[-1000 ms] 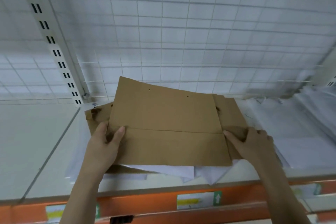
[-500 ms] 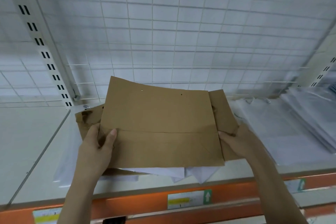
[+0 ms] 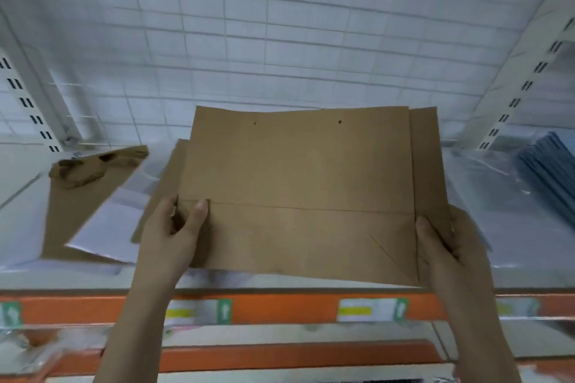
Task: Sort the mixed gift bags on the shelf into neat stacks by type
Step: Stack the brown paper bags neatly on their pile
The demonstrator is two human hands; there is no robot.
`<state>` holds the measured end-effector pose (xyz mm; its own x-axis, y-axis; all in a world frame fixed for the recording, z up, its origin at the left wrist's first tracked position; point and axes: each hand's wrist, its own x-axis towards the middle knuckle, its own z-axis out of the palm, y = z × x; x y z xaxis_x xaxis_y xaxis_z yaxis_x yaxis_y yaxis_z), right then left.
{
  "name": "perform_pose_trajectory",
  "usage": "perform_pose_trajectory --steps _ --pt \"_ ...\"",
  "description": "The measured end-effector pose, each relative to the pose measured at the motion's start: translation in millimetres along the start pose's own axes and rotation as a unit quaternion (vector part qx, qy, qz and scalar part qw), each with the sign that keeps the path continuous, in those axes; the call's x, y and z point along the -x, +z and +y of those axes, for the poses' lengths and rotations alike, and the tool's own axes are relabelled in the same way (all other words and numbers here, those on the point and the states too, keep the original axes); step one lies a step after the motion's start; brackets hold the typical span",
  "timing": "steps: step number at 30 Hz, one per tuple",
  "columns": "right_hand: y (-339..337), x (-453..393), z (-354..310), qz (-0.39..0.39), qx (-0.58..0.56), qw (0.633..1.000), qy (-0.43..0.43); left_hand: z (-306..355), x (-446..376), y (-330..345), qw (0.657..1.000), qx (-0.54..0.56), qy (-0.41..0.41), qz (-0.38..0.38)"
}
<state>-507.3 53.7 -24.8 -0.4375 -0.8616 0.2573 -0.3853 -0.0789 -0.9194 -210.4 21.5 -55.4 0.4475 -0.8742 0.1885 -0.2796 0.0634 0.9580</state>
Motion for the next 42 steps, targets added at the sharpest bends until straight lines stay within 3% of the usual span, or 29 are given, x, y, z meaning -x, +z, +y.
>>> perform_pose_trajectory --steps 4,8,11,18,28,36,42 --pt "-57.9 -22.3 31.6 -0.033 0.067 0.997 0.018 14.4 44.5 51.7 1.0 -0.02 0.007 -0.003" --pt "-88.8 -43.5 57.9 -0.142 0.153 0.978 0.02 23.8 84.2 79.9 0.997 -0.082 0.015 0.004" --pt "-100.4 -53.1 66.2 -0.176 0.13 0.976 0.014 28.1 98.9 85.7 0.995 -0.1 0.003 0.017" --pt "-116.1 -67.9 71.8 -0.14 -0.047 0.989 0.012 46.0 94.2 93.6 0.998 0.022 -0.046 0.03" --pt "-167.6 -86.3 70.0 -0.1 -0.074 0.992 -0.032 65.2 95.2 152.7 0.998 0.058 -0.005 -0.003" --pt "-275.3 -133.5 110.5 -0.106 -0.137 0.985 -0.025 112.6 149.9 248.1 0.998 0.069 0.007 0.009" --pt "-387.3 -174.0 149.7 -0.108 -0.105 0.989 0.014 152.0 233.2 352.4 0.997 0.069 -0.014 0.016"
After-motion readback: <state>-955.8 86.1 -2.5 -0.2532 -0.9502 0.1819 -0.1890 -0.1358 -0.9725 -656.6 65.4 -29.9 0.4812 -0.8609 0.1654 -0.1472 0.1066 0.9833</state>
